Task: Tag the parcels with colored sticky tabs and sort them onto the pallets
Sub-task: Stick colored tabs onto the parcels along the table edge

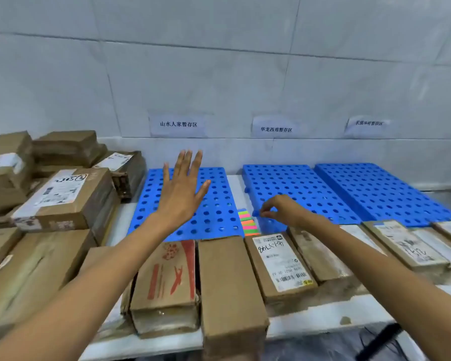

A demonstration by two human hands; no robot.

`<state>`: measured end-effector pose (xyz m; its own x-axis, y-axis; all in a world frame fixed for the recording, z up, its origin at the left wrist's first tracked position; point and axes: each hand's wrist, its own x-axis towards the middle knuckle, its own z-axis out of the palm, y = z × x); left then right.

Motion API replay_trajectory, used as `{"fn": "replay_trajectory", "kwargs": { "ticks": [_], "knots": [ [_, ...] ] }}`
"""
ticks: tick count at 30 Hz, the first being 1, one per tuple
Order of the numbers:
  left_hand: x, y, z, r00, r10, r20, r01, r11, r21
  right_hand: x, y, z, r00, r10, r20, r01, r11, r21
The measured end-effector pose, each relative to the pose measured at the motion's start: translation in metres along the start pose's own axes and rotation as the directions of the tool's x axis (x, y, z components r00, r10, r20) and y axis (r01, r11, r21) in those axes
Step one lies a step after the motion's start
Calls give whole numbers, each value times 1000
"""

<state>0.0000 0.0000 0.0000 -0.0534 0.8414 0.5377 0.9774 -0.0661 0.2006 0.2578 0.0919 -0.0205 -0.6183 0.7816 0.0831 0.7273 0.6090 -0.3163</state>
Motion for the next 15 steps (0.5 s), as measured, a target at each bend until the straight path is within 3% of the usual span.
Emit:
{"fn": "replay_trajectory", "kwargs": {
  "ticks": [5, 10, 15],
  "knots": [
    [49, -4, 53, 995, -1, 102, -2, 999, 38, 51, 30, 23, 957, -76, 281, 127, 977, -170],
    [70, -8, 93, 989, 13, 146, -14, 1000, 5, 80, 47, 48, 912, -103, 398, 249, 908, -337],
    [76, -11, 106, 990, 28, 140, -20, 998, -59, 91, 51, 60, 895, -134, 426, 378, 735, -562]
  ]
}}
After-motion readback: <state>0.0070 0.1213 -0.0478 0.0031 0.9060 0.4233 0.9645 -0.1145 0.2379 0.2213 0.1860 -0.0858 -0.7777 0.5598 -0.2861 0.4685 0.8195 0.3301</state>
